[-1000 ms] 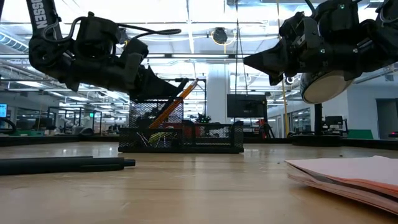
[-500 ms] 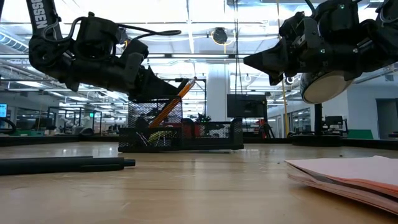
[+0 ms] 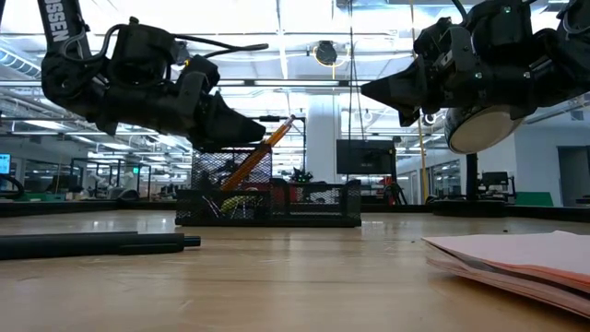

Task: Pick and place office supplies into organizer
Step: Put the left black pen into the black desk organizer

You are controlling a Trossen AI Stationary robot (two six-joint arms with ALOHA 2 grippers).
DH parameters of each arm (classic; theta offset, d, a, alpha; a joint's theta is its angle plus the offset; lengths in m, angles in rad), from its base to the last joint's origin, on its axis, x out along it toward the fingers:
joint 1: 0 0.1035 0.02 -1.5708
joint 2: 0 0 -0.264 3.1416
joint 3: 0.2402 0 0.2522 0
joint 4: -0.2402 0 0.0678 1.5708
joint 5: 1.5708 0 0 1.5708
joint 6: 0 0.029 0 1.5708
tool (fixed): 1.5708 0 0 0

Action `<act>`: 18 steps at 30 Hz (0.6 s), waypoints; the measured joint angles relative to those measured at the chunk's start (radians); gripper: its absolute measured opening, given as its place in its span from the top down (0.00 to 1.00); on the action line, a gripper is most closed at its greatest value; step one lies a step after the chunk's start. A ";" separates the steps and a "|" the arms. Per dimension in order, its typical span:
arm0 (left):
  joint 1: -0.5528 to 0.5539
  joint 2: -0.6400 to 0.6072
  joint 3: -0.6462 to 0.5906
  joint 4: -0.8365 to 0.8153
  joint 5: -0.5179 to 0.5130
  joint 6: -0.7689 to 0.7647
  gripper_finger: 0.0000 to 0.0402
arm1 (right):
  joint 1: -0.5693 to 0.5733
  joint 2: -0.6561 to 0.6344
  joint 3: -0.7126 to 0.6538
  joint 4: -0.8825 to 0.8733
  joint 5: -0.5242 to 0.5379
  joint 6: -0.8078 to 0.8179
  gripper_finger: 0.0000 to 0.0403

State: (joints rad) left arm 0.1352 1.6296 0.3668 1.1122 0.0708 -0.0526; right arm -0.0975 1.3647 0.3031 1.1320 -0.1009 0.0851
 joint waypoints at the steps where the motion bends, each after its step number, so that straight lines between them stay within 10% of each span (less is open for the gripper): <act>1: 0.000 -0.002 0.000 0.000 0.000 0.008 0.66 | 0.000 0.000 0.000 0.000 0.000 0.000 1.00; 8: -0.029 -0.152 0.032 -0.178 -0.013 0.032 0.62 | 0.000 0.000 0.000 0.000 0.000 0.000 1.00; 13: -0.162 -0.378 0.268 -1.026 -0.247 -0.001 0.65 | 0.000 0.000 0.000 0.000 0.000 0.000 1.00; 18: -0.377 -0.376 0.543 -1.727 -0.411 -0.386 0.67 | 0.000 0.000 0.000 -0.010 -0.001 0.000 1.00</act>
State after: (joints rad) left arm -0.2420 1.2534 0.9093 -0.6150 -0.3407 -0.4382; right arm -0.0975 1.3647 0.3031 1.1225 -0.1017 0.0853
